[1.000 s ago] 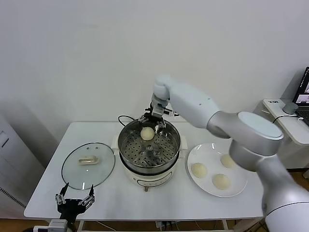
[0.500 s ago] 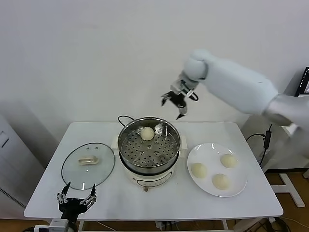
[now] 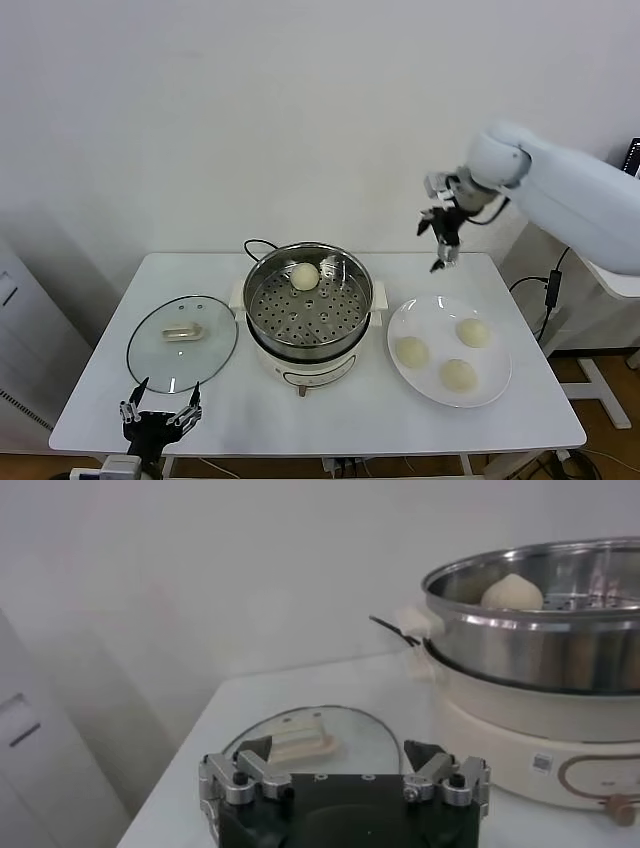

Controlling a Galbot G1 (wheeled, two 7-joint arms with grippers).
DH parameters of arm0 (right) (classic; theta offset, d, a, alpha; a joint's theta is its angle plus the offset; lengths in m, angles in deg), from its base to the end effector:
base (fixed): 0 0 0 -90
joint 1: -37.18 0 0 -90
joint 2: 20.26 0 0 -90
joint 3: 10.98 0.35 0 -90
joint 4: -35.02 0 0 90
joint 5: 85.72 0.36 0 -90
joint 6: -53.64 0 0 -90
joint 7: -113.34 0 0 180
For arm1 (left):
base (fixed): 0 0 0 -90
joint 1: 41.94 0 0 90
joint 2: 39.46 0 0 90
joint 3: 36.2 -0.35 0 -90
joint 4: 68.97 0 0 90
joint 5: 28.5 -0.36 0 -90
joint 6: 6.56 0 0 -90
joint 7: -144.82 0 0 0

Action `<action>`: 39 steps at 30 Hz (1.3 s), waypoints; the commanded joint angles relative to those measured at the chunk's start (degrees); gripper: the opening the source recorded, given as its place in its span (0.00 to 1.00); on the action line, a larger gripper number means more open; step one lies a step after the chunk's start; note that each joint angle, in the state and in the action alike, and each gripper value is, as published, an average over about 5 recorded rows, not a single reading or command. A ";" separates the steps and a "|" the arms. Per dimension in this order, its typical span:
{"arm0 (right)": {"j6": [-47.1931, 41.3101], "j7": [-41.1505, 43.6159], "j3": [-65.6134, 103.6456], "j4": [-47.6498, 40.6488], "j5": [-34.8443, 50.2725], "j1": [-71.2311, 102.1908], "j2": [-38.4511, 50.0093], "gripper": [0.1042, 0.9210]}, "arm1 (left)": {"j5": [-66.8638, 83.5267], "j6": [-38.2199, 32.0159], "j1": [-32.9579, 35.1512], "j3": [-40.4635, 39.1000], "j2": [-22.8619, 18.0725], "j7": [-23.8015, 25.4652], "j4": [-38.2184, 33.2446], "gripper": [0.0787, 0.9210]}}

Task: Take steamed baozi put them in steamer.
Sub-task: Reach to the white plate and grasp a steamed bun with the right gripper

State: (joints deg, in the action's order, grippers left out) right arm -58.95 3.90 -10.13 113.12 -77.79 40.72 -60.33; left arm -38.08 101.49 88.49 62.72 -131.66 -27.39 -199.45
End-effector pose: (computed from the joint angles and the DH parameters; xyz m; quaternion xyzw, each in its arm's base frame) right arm 0.5419 -0.0979 -0.0283 0.4929 -0.5724 0.5318 0.3828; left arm 0.1295 0.0380 -0.2651 0.0225 -0.9807 -0.0951 0.1691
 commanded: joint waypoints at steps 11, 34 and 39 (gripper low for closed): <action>-2.93 -7.73 7.70 5.62 -1.61 21.24 3.42 0.88 | -0.01 1.00 0.16 0.36 -0.03 1.27 0.63 0.88; 2.49 -6.55 12.78 -1.89 -10.99 28.48 -4.14 0.88 | -0.02 1.12 -0.09 0.67 0.08 1.12 2.09 0.88; 1.97 -8.30 13.05 -2.39 -11.25 29.14 -4.29 0.88 | -0.02 1.15 -0.37 0.61 0.02 1.18 2.53 0.88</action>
State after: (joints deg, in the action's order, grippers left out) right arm -57.31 -3.82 2.39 111.27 -87.81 68.75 -64.09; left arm -38.08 102.60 88.11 63.34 -131.66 -26.26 -197.04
